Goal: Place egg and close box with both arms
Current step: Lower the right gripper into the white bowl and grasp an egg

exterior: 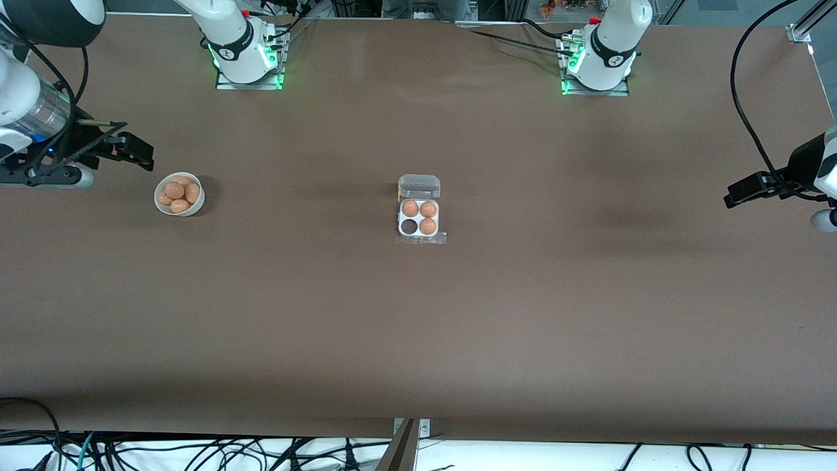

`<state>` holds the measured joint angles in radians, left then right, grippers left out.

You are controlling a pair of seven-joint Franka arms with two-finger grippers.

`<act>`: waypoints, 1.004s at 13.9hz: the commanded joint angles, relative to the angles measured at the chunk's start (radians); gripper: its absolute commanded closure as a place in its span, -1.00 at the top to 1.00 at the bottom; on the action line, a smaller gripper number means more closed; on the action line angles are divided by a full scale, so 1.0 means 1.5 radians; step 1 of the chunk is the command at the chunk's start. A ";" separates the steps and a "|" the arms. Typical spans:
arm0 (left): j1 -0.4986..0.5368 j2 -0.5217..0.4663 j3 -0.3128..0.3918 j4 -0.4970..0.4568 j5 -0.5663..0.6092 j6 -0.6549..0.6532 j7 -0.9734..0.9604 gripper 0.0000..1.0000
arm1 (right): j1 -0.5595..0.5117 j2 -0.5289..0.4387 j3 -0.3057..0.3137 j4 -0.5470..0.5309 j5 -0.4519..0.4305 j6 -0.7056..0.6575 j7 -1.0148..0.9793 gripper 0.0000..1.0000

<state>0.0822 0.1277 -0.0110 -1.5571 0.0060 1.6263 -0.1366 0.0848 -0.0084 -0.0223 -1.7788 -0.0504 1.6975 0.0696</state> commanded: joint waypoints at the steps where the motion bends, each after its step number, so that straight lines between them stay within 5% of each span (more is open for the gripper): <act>1: 0.003 0.009 -0.004 0.019 0.024 -0.006 0.011 1.00 | -0.002 -0.026 -0.012 -0.073 0.001 0.054 -0.008 1.00; 7: 0.003 0.009 -0.004 0.019 0.023 -0.007 0.011 1.00 | -0.003 -0.051 -0.062 -0.337 -0.011 0.311 -0.044 1.00; 14: 0.002 0.013 -0.005 0.019 0.023 -0.008 0.010 1.00 | -0.005 0.064 -0.117 -0.376 -0.041 0.395 -0.128 1.00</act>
<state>0.0821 0.1302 -0.0116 -1.5571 0.0060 1.6262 -0.1360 0.0809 0.0439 -0.1973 -2.3363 -0.0724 2.2551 -0.1065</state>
